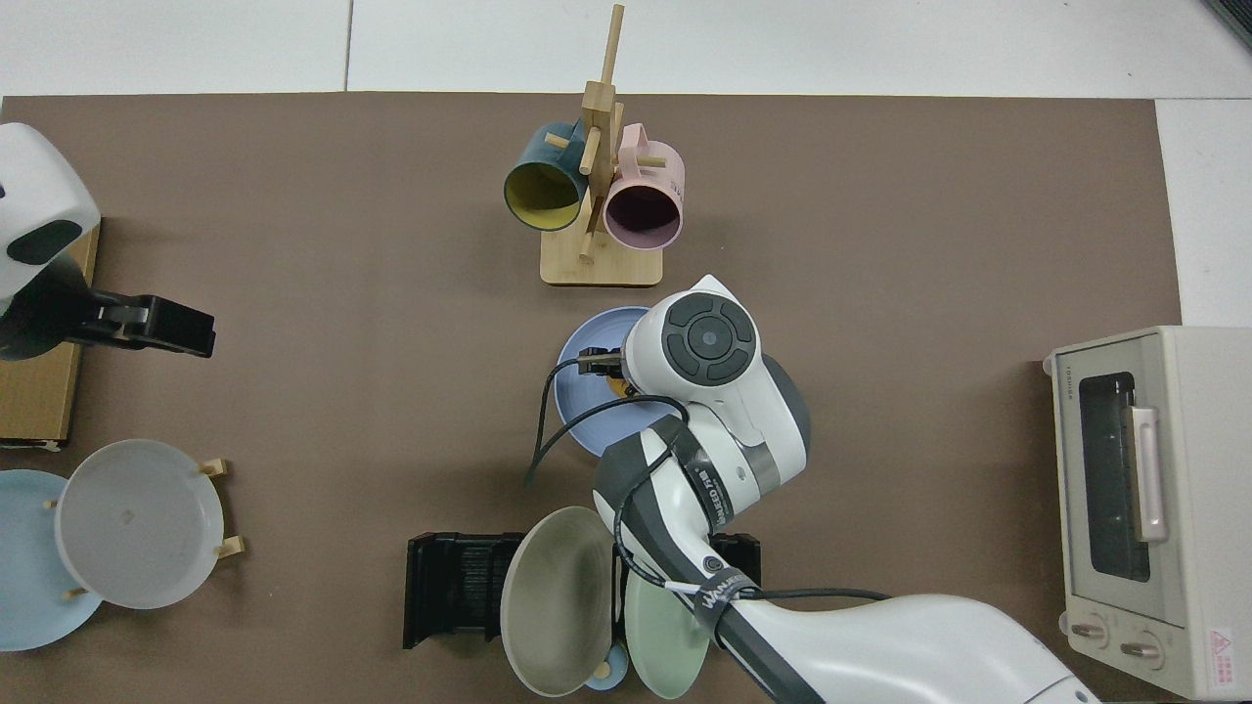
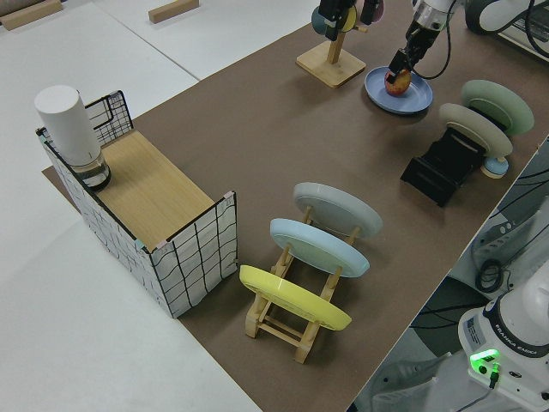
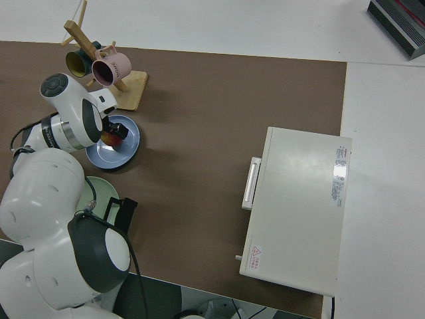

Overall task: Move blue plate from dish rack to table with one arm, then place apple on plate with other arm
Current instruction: 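Open the right gripper and withdraw it from the plate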

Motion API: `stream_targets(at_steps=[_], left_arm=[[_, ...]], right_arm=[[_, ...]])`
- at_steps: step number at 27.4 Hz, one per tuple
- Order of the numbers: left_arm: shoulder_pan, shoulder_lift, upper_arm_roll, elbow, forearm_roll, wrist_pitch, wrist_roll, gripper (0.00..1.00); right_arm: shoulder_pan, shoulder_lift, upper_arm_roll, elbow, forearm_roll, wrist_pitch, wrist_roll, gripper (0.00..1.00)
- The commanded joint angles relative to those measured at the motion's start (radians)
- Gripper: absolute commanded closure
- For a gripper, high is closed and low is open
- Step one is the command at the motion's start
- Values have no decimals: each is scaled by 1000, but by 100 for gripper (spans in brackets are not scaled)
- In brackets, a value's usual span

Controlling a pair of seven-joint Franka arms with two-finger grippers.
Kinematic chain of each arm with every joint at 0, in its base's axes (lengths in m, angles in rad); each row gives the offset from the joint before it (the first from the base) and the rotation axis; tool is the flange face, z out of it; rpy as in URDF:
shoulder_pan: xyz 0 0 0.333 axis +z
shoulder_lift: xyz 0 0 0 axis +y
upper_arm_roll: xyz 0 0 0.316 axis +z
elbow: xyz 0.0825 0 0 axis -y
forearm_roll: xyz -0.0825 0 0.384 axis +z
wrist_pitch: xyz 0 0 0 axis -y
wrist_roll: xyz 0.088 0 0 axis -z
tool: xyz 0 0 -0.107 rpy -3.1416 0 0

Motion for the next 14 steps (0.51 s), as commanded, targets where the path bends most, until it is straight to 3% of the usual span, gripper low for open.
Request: stream_targets(at_steps=[1,7,14], left_arm=[[15,-9,-1,8,-14,-23,-12,0],[21,-9,-4,8,-14,-24,-13,0],[21,-9,-3,8,-14,-24,-13,0]], right_arm=[[-12,-35,-2,14,-5,-26,15,0],[-44,-99,-11,16,-20,-73,-62,0],[-184,-193,-11,14,-22,-145,-391,0]])
